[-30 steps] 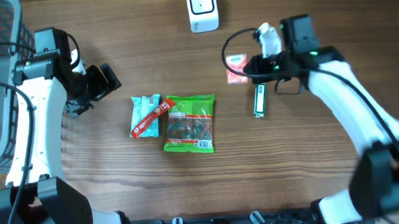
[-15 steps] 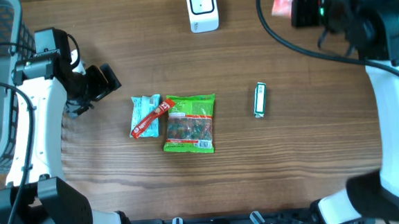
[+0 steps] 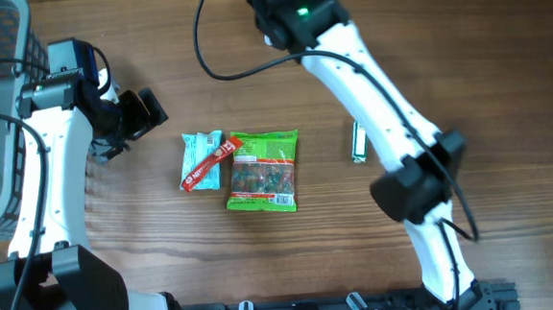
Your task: Scan the item barcode
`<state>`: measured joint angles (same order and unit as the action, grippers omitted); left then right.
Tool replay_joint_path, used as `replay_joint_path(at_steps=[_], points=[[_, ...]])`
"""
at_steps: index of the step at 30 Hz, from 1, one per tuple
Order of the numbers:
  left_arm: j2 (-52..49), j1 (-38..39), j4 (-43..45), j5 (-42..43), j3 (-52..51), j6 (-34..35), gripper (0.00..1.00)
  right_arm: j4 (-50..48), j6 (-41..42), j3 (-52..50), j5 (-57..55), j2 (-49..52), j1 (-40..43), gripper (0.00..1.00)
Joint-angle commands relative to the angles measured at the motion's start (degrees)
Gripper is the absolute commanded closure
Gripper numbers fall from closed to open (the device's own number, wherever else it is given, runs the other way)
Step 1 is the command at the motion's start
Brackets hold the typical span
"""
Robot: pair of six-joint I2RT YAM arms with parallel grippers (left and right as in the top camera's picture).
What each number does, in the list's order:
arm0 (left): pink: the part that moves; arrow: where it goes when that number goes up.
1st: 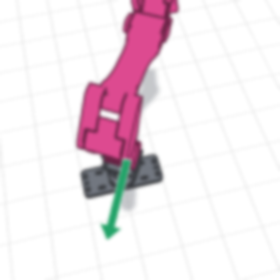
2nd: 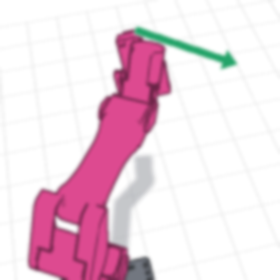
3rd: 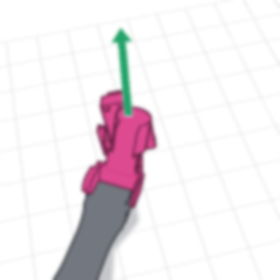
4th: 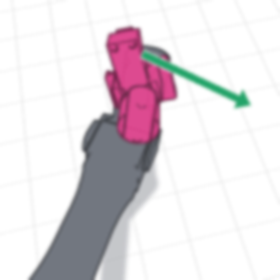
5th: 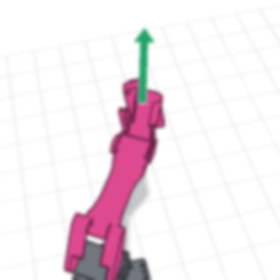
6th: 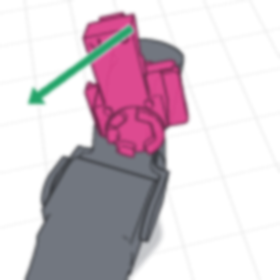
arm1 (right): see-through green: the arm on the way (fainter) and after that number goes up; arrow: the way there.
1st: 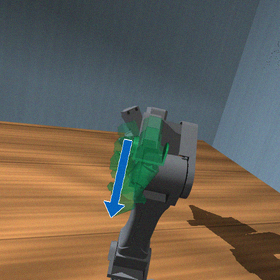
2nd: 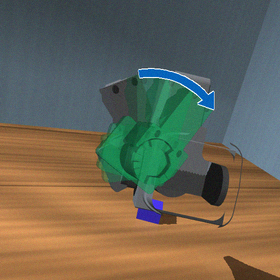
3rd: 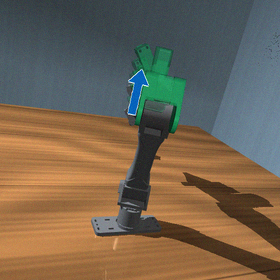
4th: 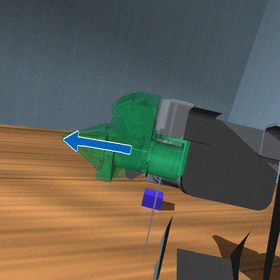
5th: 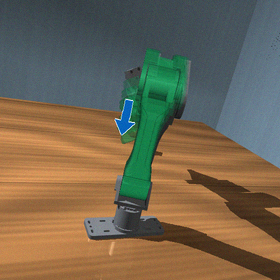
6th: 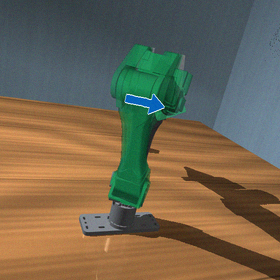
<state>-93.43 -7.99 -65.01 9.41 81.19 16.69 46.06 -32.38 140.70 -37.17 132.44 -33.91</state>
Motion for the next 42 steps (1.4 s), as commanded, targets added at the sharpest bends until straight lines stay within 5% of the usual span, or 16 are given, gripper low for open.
replay_joint_path(at_steps=[1,11,21,26,30,35,39,42], points=[[0.7,-0.2,0.1,-0.1,-0.2,0.5,0.00,-4.3,-6.7,0.5,-3.1,6.1,2.1,0.96],[0.7,-0.2,0.1,-0.1,-0.2,0.5,0.00,-17.5,-8.2,0.3,4.1,15.3,4.8,0.96],[0.7,-0.2,0.1,-0.1,-0.2,0.5,0.00,-19.1,-15.9,0.3,7.6,17.6,4.8,0.96],[0.7,-0.2,0.1,-0.1,-0.2,0.5,0.00,-17.9,-10.5,0.3,5.9,13.2,4.8,0.96],[0.7,-0.2,0.1,-0.1,-0.2,0.5,0.00,-7.5,-5.2,0.3,5.0,3.2,4.8,0.96],[0.7,-0.2,0.1,-0.1,-0.2,0.5,0.00,19.5,13.7,0.3,5.6,-9.7,7.3,0.96],[0.7,-0.2,0.1,-0.1,-0.2,0.5,0.00,41.2,31.1,0.3,13.1,-11.8,15.4,0.96],[0.7,-0.2,0.1,-0.1,-0.2,0.5,0.00,46.1,35.5,-2.2,22.4,-10.9,22.7,0.96]])
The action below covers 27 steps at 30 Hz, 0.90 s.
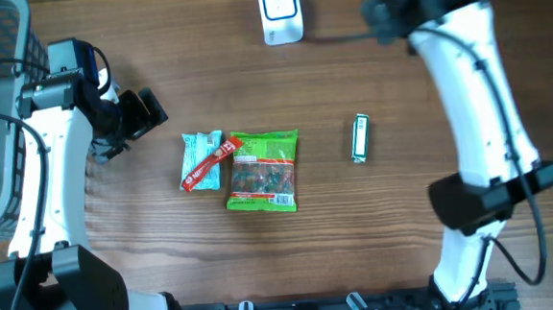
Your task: Scan the item barcode
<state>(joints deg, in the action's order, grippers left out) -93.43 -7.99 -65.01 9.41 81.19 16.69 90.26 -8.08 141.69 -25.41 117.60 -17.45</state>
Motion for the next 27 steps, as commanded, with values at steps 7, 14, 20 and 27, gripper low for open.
replay_joint_path(at_steps=[7,14,20,27], points=[[0.7,-0.2,0.1,-0.1,-0.2,0.5,0.00,-1.5,11.2,-23.5,15.6,3.9,22.0,0.96],[0.7,-0.2,0.1,-0.1,-0.2,0.5,0.00,-11.9,11.0,-41.6,15.6,3.9,29.4,0.96],[0.7,-0.2,0.1,-0.1,-0.2,0.5,0.00,-17.0,11.0,-44.4,15.6,3.9,29.7,0.34],[0.7,-0.2,0.1,-0.1,-0.2,0.5,0.00,-11.3,8.8,-36.7,32.0,0.8,28.6,0.22]])
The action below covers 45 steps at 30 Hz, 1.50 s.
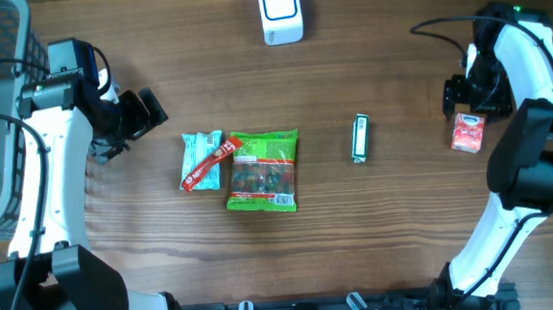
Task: Scan the item barcode
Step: 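Lower the right gripper onto the green-white box and grasp it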
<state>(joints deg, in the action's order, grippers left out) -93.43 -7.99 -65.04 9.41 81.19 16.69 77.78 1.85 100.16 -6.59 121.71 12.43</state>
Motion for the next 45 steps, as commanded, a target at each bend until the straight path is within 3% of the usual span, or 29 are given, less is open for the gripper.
replay_joint_path(at_steps=[1,5,6,7,9,17,21,24,30,38,40,42,45], points=[[0.7,-0.2,0.1,-0.1,-0.2,0.5,0.00,1.1,-2.8,4.9,18.5,-4.6,-1.7,0.21],[0.7,-0.2,0.1,-0.1,-0.2,0.5,0.00,3.3,-4.5,4.7,29.2,-6.3,-4.1,0.20],[0.7,-0.2,0.1,-0.1,-0.2,0.5,0.00,3.9,-4.6,4.0,29.8,-6.3,-5.2,0.24],[0.7,-0.2,0.1,-0.1,-0.2,0.5,0.00,4.0,-5.3,2.8,29.6,-6.3,-6.7,0.39],[0.7,-0.2,0.1,-0.1,-0.2,0.5,0.00,3.8,-5.5,0.5,29.6,-6.3,-9.2,0.48],[0.7,-0.2,0.1,-0.1,-0.2,0.5,0.00,-11.4,2.8,-15.0,22.7,-6.3,-21.3,0.43],[0.7,-0.2,0.1,-0.1,-0.2,0.5,0.00,-15.9,9.8,-17.8,8.7,-6.3,-26.7,0.43],[0.7,-0.2,0.1,-0.1,-0.2,0.5,0.00,-18.7,10.7,-18.1,6.8,-6.3,-28.5,0.44],[0.7,-0.2,0.1,-0.1,-0.2,0.5,0.00,-19.8,15.5,-18.2,5.1,-6.3,-28.8,0.52],[0.7,-0.2,0.2,-0.1,-0.2,0.5,0.00,-20.8,18.3,-19.7,5.1,-6.3,-28.8,0.55],[0.7,-0.2,0.1,-0.1,-0.2,0.5,0.00,-22.6,18.2,-21.4,5.6,-6.3,-28.8,0.57],[0.7,-0.2,0.1,-0.1,-0.2,0.5,0.00,-23.7,17.6,-21.5,5.3,-6.3,-28.8,0.67],[0.7,-0.2,0.1,-0.1,-0.2,0.5,0.00,-24.2,15.5,-20.1,5.2,-6.8,-28.4,0.68]])
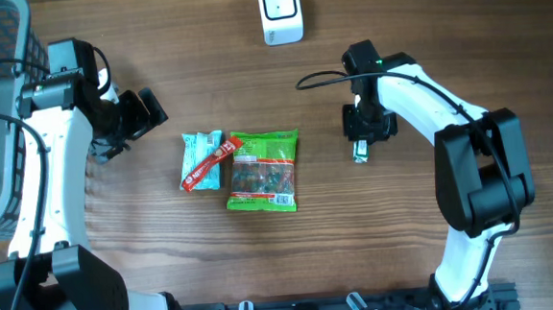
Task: Scan the item barcode
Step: 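Lower the right gripper onto the green-white box and grasp it, then lift the green-white box with the right gripper, barcode toward scanner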
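Note:
A white barcode scanner (279, 11) stands at the far middle of the table. A small green-and-white packet (359, 153) lies right of centre, and only its near end shows. My right gripper (364, 130) is directly over it, pointing down; its fingers are hidden by the wrist. A green snack bag (263, 170) lies mid-table, with a teal packet (200, 162) beside it and a red stick (212, 162) across the two. My left gripper (145, 110) hovers left of them, open and holding nothing.
A grey mesh basket stands at the left edge. The right arm's forearm (473, 138) arches over the right side of the wooden table (359, 246) and hides what lies beneath it. A black rail runs along the near edge.
My right gripper was at the far right next to a red packet; now it is over the small green-and-white packet right of centre. The red packet no longer shows. The left arm is unchanged.
First the right arm reached to the far middle, covering the spot where the scanner stands. Then it was at the far right with the scanner uncovered. Then its gripper was beside a red packet at the right edge. Now it is over the small packet.

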`<state>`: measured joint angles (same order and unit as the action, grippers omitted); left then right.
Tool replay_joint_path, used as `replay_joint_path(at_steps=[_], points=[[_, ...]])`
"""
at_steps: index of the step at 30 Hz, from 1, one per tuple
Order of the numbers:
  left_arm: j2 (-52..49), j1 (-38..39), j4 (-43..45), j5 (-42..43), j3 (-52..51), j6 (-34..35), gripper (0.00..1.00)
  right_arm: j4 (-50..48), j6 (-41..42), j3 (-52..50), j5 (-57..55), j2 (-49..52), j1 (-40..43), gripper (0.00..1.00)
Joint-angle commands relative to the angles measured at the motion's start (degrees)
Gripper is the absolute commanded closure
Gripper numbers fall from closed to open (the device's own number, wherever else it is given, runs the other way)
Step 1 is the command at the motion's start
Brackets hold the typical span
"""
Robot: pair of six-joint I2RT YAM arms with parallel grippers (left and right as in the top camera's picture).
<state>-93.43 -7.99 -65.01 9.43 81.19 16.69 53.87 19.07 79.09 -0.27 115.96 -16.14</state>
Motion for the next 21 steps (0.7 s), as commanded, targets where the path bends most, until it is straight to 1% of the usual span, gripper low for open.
replay_joint_path(at_steps=[1,4,7,9,11,16,19,21], points=[[0.7,-0.2,0.1,-0.1,-0.2,0.5,0.00,-0.2,-2.8,1.8,-1.6,-1.2,0.3,0.68],[0.7,-0.2,0.1,-0.1,-0.2,0.5,0.00,0.3,-8.4,5.5,-4.9,-2.1,0.4,0.68],[0.7,-0.2,0.1,-0.1,-0.2,0.5,0.00,0.1,-11.4,6.4,-4.6,-2.3,0.4,0.70],[0.7,-0.2,0.1,-0.1,-0.2,0.5,0.00,0.9,-11.1,6.4,-3.2,-2.2,0.4,0.73],[0.7,-0.2,0.1,-0.1,-0.2,0.5,0.00,2.0,-8.7,6.3,-3.1,-2.2,0.4,0.75],[0.7,-0.2,0.1,-0.1,-0.2,0.5,0.00,1.0,-8.8,6.3,-1.8,-2.2,0.4,0.76],[0.7,-0.2,0.1,-0.1,-0.2,0.5,0.00,1.0,-13.4,6.3,-1.8,-2.2,0.4,0.75],[0.7,-0.2,0.1,-0.1,-0.2,0.5,0.00,0.7,-18.2,6.3,-1.8,-2.2,0.5,0.75]])
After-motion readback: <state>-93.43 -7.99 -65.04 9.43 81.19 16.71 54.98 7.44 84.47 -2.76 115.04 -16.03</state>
